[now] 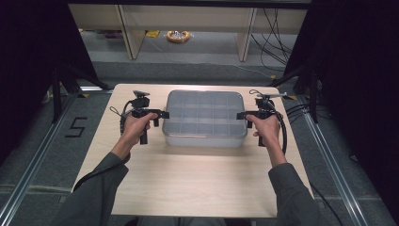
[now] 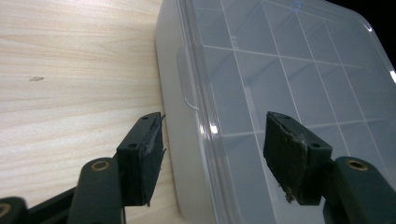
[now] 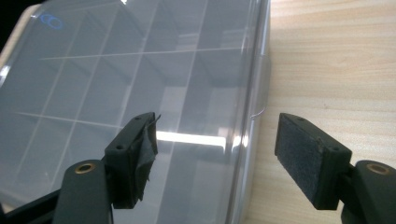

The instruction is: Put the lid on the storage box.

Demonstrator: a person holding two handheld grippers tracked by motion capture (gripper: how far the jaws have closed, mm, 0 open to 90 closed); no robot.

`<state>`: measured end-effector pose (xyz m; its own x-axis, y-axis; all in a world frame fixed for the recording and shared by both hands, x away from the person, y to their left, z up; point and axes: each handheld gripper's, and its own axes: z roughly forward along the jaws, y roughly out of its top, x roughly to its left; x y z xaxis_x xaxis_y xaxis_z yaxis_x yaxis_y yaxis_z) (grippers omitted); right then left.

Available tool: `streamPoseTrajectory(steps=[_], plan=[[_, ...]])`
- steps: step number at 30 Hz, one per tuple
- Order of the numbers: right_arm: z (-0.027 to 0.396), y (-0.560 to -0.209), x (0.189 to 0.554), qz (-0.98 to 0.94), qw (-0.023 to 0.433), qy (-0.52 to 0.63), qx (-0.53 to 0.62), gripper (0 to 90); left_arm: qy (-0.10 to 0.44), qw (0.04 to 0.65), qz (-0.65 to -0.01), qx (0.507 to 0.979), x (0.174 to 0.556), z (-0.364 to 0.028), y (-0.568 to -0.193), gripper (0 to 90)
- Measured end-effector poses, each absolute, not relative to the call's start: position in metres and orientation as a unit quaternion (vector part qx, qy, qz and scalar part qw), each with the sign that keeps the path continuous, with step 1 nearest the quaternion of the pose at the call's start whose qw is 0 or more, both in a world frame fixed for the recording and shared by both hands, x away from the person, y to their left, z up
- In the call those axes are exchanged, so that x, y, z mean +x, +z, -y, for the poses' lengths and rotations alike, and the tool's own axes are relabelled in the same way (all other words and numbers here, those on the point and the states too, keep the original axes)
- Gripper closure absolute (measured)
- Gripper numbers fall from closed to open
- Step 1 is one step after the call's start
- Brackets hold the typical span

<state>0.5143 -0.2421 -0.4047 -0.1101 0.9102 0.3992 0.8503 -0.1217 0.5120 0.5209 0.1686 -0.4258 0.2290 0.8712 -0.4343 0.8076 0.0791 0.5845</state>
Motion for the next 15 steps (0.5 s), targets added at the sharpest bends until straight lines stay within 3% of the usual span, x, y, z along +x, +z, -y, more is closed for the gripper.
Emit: streamPoseTrajectory(steps=[4, 6, 15], plan=[[0.241, -0.400, 0.504, -0.665, 0.048, 0.342, 0.662, 31.0, 0.042, 0.405, -0.606, 0.683, 0.511, -0.171, -0.424, 36.5], [0.248, -0.402, 0.501, -0.703, 0.087, 0.345, 0.616, 30.9, 0.038, 0.405, -0.608, 0.682, 0.505, -0.173, -0.422, 35.8], [0.247, -0.396, 0.476, -0.709, 0.096, 0.389, 0.581, 30.2, 0.067, 0.409, -0.579, 0.702, 0.475, -0.174, -0.417, 29.6]])
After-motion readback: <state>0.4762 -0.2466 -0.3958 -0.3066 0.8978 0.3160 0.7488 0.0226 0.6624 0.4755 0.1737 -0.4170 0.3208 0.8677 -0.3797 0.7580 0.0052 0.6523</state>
